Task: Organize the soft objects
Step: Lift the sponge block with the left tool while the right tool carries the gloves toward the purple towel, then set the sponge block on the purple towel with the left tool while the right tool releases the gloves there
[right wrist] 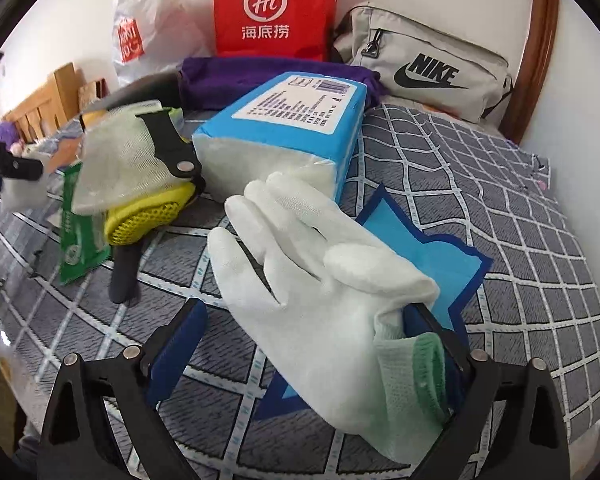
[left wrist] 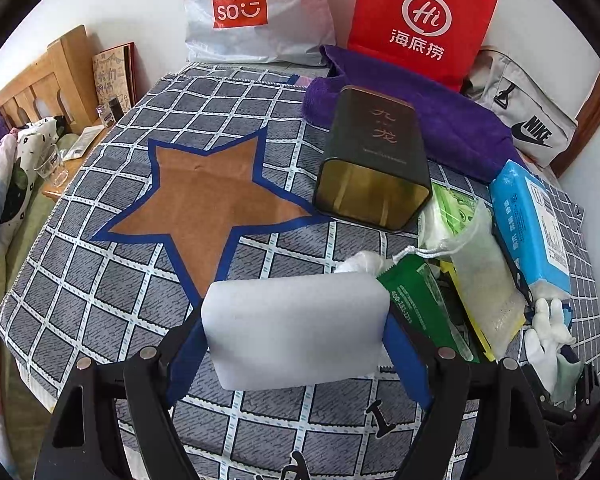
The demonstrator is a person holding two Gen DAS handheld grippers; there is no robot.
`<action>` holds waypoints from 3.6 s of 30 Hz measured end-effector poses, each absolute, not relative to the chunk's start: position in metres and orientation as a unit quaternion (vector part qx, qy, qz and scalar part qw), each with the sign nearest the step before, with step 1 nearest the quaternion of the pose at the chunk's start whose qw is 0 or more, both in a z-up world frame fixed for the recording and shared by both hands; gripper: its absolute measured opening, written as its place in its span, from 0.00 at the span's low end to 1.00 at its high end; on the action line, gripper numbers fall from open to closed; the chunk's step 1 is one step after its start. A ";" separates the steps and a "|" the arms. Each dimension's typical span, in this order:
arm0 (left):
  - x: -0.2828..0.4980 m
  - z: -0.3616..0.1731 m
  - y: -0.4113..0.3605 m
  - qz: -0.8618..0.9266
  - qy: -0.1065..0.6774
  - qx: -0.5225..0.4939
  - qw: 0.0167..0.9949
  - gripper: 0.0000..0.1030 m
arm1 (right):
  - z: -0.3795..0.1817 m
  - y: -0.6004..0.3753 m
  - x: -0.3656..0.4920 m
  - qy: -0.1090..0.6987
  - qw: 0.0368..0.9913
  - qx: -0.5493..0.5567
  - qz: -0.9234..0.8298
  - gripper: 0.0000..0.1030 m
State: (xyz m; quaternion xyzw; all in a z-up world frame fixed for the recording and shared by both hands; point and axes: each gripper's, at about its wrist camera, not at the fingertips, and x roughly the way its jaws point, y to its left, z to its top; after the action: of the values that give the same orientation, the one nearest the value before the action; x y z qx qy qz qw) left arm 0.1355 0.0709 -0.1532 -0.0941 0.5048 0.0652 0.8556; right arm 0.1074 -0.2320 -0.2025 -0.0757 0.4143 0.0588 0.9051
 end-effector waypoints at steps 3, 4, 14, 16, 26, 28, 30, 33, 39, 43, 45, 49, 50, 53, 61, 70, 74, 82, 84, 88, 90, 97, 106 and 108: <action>0.139 -0.150 0.072 0.062 0.503 -0.093 0.857 0.79 | -0.197 -0.240 0.108 0.417 0.906 -0.065 0.046 0.57; 0.140 -0.149 0.072 0.061 0.502 -0.093 0.858 0.79 | -0.194 -0.245 0.109 0.420 0.904 -0.064 0.040 0.51; 0.158 -0.123 0.070 0.040 0.486 -0.068 0.870 0.79 | -0.135 -0.274 0.103 0.388 0.919 0.001 0.065 0.11; 0.163 -0.116 0.069 0.035 0.480 -0.066 0.874 0.79 | -0.117 -0.275 0.106 0.371 0.926 0.011 0.071 0.11; 0.205 -0.081 0.065 0.019 0.454 -0.061 0.889 0.79 | -0.056 -0.254 0.166 0.323 0.941 0.011 0.103 0.11; 0.217 -0.077 0.063 0.017 0.453 -0.059 0.890 0.79 | -0.051 -0.249 0.181 0.317 0.942 0.016 0.106 0.11; 0.229 -0.075 0.062 0.016 0.452 -0.058 0.890 0.79 | -0.048 -0.244 0.197 0.314 0.942 0.024 0.115 0.10; 0.245 -0.072 0.062 0.013 0.453 -0.057 0.889 0.79 | -0.045 -0.239 0.220 0.316 0.940 0.027 0.125 0.07; 0.277 -0.070 0.060 0.012 0.451 -0.052 0.891 0.79 | -0.033 -0.235 0.262 0.304 0.941 0.041 0.140 0.07; 0.298 -0.072 0.057 0.010 0.453 -0.052 0.890 0.79 | -0.029 -0.233 0.286 0.296 0.944 0.043 0.141 0.07; 0.310 -0.076 0.056 0.008 0.459 -0.053 0.887 0.79 | -0.029 -0.232 0.299 0.295 0.944 0.045 0.139 0.07; 0.329 -0.085 0.055 0.000 0.472 -0.059 0.880 0.79 | -0.038 -0.230 0.326 0.303 0.941 0.054 0.140 0.07; 0.335 -0.086 0.054 -0.001 0.474 -0.059 0.879 0.79 | -0.040 -0.230 0.333 0.306 0.940 0.056 0.140 0.07; 0.350 -0.090 0.052 -0.001 0.477 -0.053 0.877 0.79 | -0.047 -0.226 0.353 0.311 0.938 0.059 0.142 0.07; 0.399 -0.099 0.045 -0.010 0.482 -0.057 0.874 0.79 | -0.065 -0.220 0.402 0.329 0.930 0.062 0.151 0.07; 0.450 -0.122 0.035 -0.029 0.497 -0.062 0.865 0.79 | -0.107 -0.235 0.431 0.372 0.915 0.077 0.138 0.07; 0.465 -0.137 0.032 -0.042 0.508 -0.071 0.858 0.79 | -0.114 -0.237 0.435 0.383 0.911 0.071 0.136 0.08; 0.478 -0.150 0.028 -0.049 0.513 -0.075 0.854 0.79 | -0.126 -0.235 0.441 0.403 0.900 0.073 0.150 0.11; 0.481 -0.155 0.026 -0.049 0.516 -0.075 0.852 0.79 | -0.129 -0.233 0.442 0.409 0.898 0.071 0.149 0.11; 0.488 -0.161 0.025 -0.054 0.522 -0.082 0.847 0.80 | -0.134 -0.229 0.443 0.417 0.894 0.068 0.150 0.12; 0.488 -0.162 0.023 -0.056 0.521 -0.079 0.848 0.83 | -0.135 -0.225 0.444 0.418 0.893 0.064 0.152 0.21; 0.484 -0.154 0.014 -0.063 0.494 -0.081 0.863 0.97 | -0.129 -0.215 0.439 0.400 0.901 0.048 0.161 0.61; 0.469 -0.133 0.021 -0.067 0.485 -0.093 0.867 0.97 | -0.116 -0.215 0.431 0.385 0.911 0.045 0.139 0.73; 0.462 -0.123 0.028 -0.067 0.481 -0.091 0.869 0.97 | -0.110 -0.218 0.425 0.377 0.915 0.047 0.133 0.73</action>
State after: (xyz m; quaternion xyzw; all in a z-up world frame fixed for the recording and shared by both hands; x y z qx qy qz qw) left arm 0.4625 0.0277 -0.1234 -0.0913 0.4808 -0.0674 0.8694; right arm 0.4254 -0.2180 -0.1095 0.0467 0.3770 0.1325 0.9155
